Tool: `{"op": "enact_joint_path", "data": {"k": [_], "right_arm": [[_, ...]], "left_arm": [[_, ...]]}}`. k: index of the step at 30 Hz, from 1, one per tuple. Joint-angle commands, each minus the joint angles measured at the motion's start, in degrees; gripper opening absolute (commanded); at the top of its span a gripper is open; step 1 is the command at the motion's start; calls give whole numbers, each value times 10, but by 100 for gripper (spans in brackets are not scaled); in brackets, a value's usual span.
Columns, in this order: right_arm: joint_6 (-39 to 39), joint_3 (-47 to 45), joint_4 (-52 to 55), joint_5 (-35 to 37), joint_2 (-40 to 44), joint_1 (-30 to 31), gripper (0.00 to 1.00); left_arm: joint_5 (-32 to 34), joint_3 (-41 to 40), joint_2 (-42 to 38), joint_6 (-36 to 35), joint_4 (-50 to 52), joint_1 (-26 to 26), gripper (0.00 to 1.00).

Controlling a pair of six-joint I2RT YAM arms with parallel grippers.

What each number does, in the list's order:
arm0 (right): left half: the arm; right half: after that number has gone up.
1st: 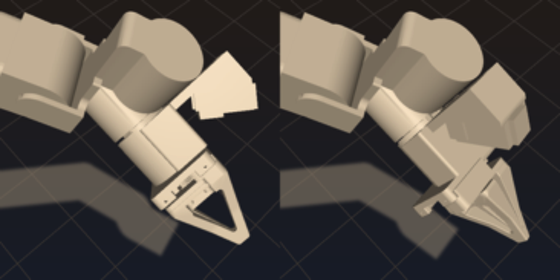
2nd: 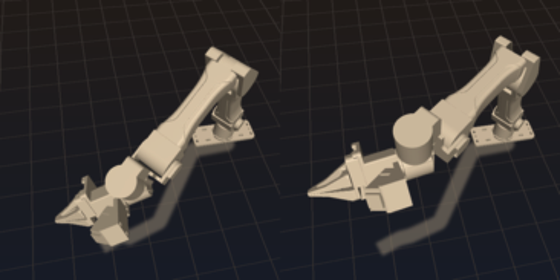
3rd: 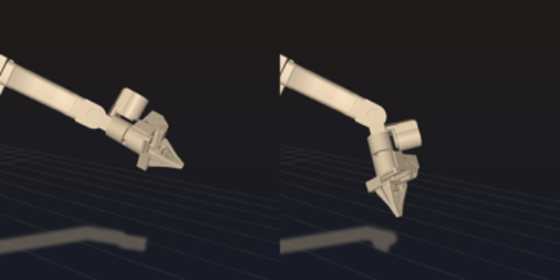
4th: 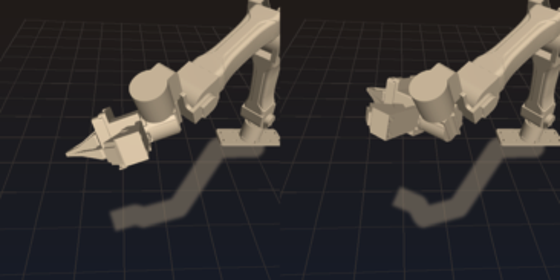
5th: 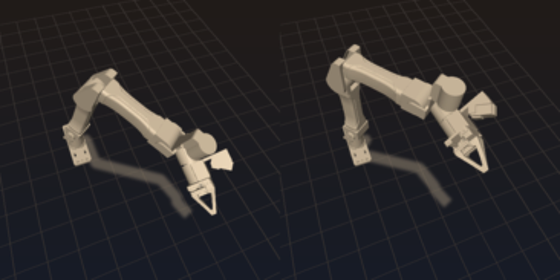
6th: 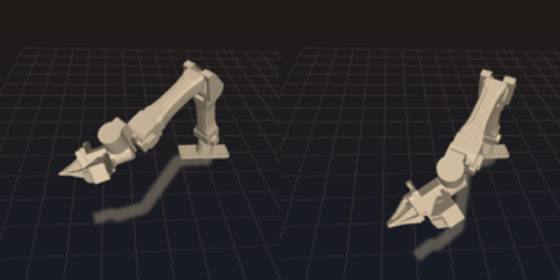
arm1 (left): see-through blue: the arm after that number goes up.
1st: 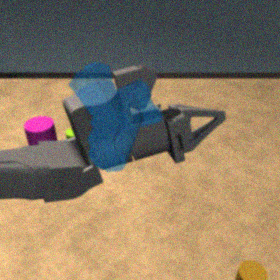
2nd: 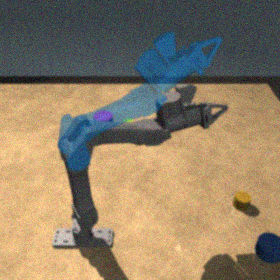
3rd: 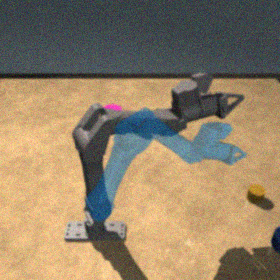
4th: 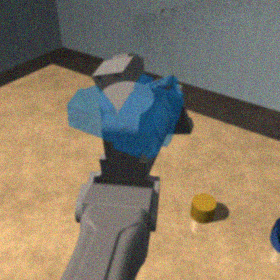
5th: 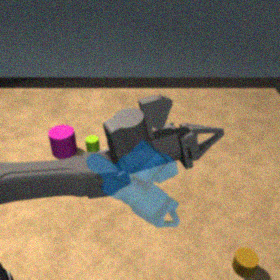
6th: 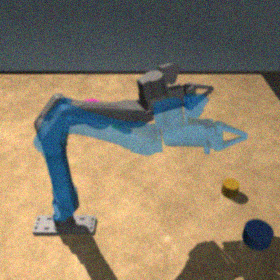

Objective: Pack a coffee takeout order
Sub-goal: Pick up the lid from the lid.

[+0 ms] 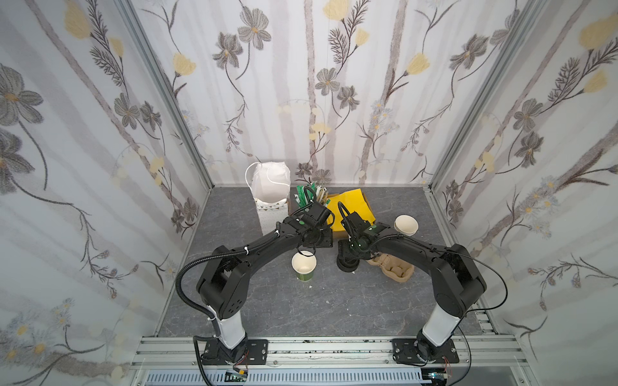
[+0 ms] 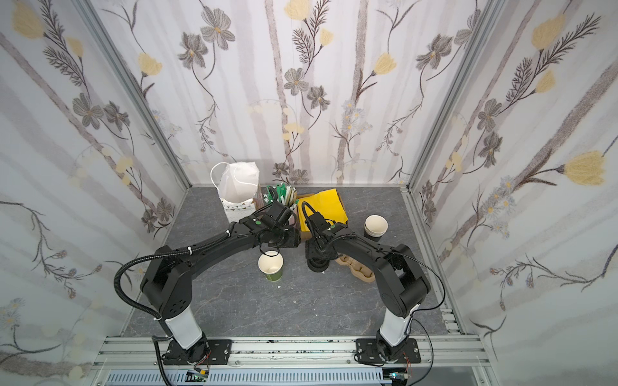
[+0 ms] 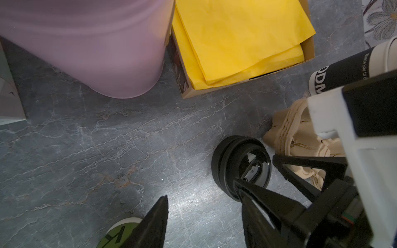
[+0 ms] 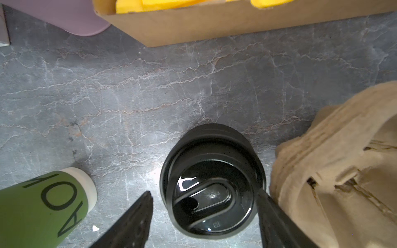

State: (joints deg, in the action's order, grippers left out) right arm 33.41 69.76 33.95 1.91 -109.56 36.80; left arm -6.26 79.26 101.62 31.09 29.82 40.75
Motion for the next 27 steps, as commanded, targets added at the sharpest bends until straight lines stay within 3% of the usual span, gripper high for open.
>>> {"op": "enact_joint_path", "data": {"k": [1,27], "right_arm": [[0,-1,-4,12,-4,1,76],[3,12,-4,6,-18,10,77]], "left_arm": [[-8,-3,4,3,-1,1,58],[-17,-7,16,8,-3,0,57]]}}
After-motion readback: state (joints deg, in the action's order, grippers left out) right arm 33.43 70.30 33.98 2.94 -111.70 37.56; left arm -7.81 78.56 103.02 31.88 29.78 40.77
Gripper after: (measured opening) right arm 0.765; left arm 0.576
